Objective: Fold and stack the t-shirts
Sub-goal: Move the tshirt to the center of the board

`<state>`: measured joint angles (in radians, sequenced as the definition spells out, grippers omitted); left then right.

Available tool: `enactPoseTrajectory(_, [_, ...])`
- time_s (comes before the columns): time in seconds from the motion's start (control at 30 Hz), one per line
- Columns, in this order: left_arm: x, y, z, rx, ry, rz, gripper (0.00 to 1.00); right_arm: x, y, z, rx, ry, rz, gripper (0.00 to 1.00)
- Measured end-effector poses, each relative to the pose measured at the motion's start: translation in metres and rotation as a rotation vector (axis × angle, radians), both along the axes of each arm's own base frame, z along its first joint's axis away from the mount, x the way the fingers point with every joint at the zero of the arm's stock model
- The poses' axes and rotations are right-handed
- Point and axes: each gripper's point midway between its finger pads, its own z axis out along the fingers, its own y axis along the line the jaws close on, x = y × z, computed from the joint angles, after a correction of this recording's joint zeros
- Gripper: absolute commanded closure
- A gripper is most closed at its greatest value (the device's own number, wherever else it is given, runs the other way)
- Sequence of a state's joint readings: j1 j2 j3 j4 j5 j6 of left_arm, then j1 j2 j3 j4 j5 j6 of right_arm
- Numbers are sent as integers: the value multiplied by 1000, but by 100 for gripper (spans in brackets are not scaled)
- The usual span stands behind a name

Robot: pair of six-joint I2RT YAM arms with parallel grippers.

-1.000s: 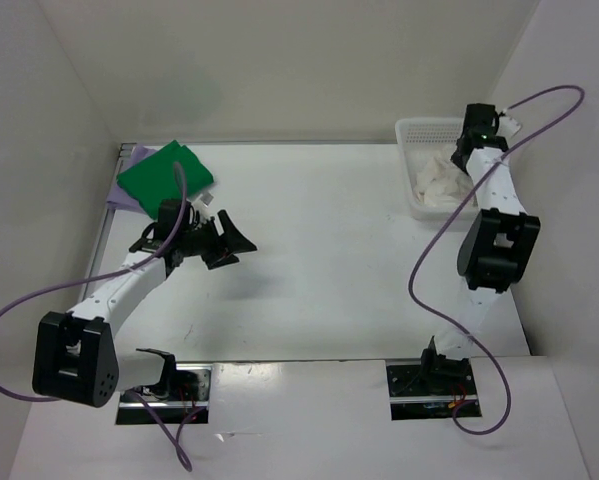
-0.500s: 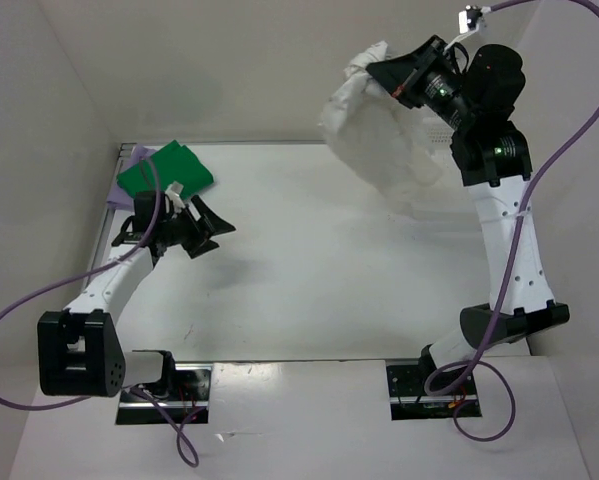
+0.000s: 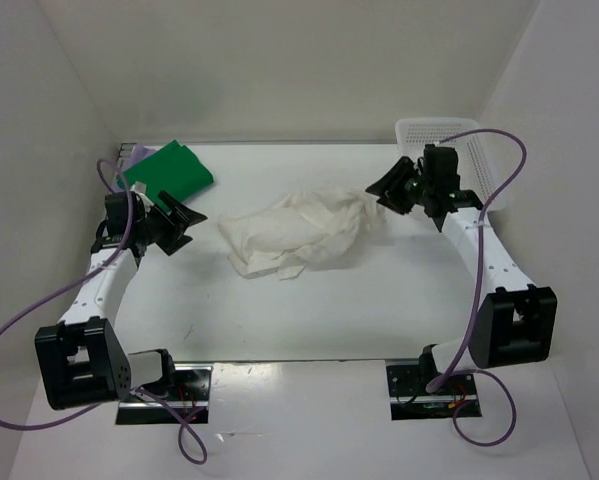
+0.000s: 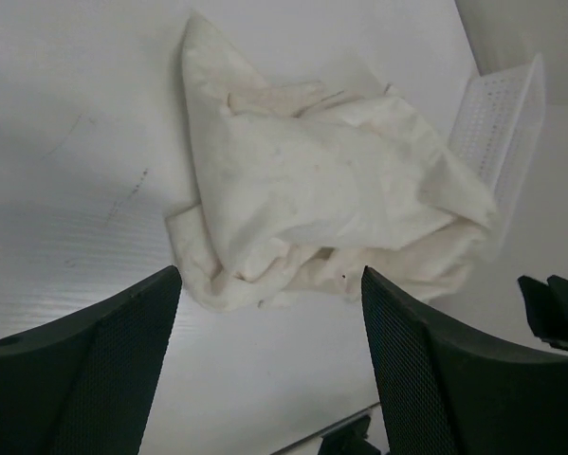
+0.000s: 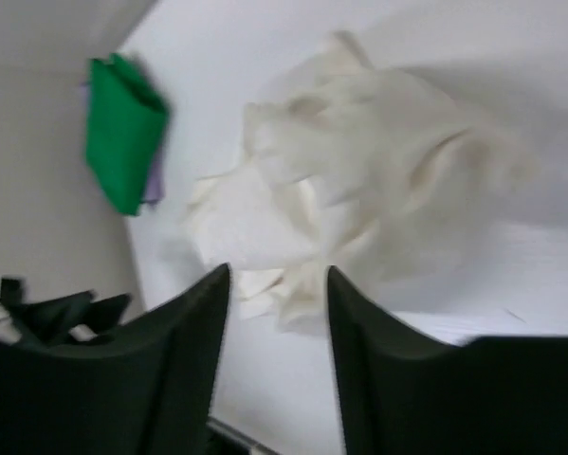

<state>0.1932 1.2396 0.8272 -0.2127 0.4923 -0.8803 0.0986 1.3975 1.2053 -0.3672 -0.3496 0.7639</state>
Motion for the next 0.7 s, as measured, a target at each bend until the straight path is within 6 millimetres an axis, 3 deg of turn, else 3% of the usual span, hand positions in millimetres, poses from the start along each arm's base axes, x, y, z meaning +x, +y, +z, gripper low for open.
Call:
enactPoseTrajectory(0.07, [-2, 2, -5, 56, 8, 5, 18, -9, -14, -31, -55, 77, -39, 43])
enactPoseTrajectory(0.13, [-4, -2, -9, 109, 13, 0, 19, -17, -19, -43, -95, 103, -50, 43])
enactPoseTrajectory(0.2, [-5, -9, -15, 157, 20, -19, 22, -24, -13, -47, -126, 100, -41, 56])
enactPoseTrajectory(0.27, [-6, -16, -25, 192, 41, -42, 24, -42, 9, -58, -150, 111, 9, 68])
enactPoseTrajectory(0.33, [-5, -23, -40, 212, 81, -60, 26, -67, 45, -77, -154, 142, 102, 80])
enactPoseTrajectory(0.37, [-4, -26, -50, 222, 106, -66, 26, -84, 64, -92, -158, 177, 154, 80])
enactPoseTrajectory(0.4, [-3, -28, -61, 230, 134, -73, 27, -101, 81, -108, -164, 221, 202, 79])
enactPoseTrajectory(0.5, [-3, -39, -95, 239, 224, -97, 27, -142, 115, -146, -197, 337, 301, 50])
enactPoseTrajectory(0.53, [-4, -43, -104, 241, 249, -104, 27, -150, 121, -153, -204, 361, 316, 36])
enactPoseTrajectory(0.7, [-4, -58, -134, 231, 326, -133, 26, -152, 131, -159, -219, 375, 300, 24])
